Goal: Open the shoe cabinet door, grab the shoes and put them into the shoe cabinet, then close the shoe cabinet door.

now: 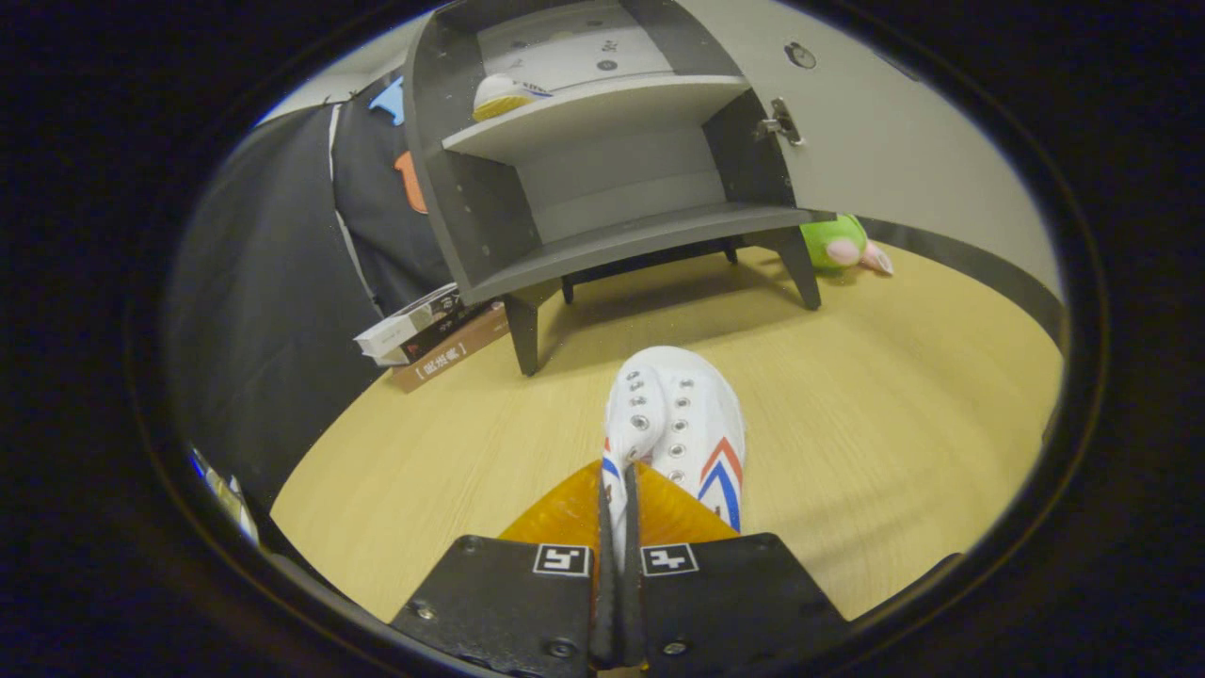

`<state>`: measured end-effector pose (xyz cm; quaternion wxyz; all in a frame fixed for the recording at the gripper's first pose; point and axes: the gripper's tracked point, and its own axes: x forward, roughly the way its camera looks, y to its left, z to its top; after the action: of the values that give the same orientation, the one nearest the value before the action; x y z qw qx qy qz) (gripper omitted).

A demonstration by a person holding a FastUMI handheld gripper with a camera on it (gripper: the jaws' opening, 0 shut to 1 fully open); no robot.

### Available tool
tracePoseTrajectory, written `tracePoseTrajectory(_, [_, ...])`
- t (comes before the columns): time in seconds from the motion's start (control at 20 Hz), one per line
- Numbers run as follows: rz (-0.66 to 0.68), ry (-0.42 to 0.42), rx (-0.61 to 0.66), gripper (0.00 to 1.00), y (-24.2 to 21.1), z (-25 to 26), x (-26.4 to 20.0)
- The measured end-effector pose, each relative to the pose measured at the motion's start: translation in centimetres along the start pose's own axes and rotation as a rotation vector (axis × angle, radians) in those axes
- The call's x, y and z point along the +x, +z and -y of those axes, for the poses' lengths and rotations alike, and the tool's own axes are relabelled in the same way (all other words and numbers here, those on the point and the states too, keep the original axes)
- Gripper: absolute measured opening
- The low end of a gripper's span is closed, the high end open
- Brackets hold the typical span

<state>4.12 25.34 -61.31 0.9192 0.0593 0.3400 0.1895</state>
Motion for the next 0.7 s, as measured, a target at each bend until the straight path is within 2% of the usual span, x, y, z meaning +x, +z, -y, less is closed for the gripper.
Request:
tracePoseTrajectory(0.15, [0.017,0.006,-0.014,0.07,-0.1,0.1,-1.9])
tracePoseTrajectory(0.4, [0.093,-0.001,-0.07,0.07,2.9,0.6,-5.8])
tracePoseTrajectory(0.7, [0.204,0.064,-0.132,0.07,10.8,-2.3,-11.7])
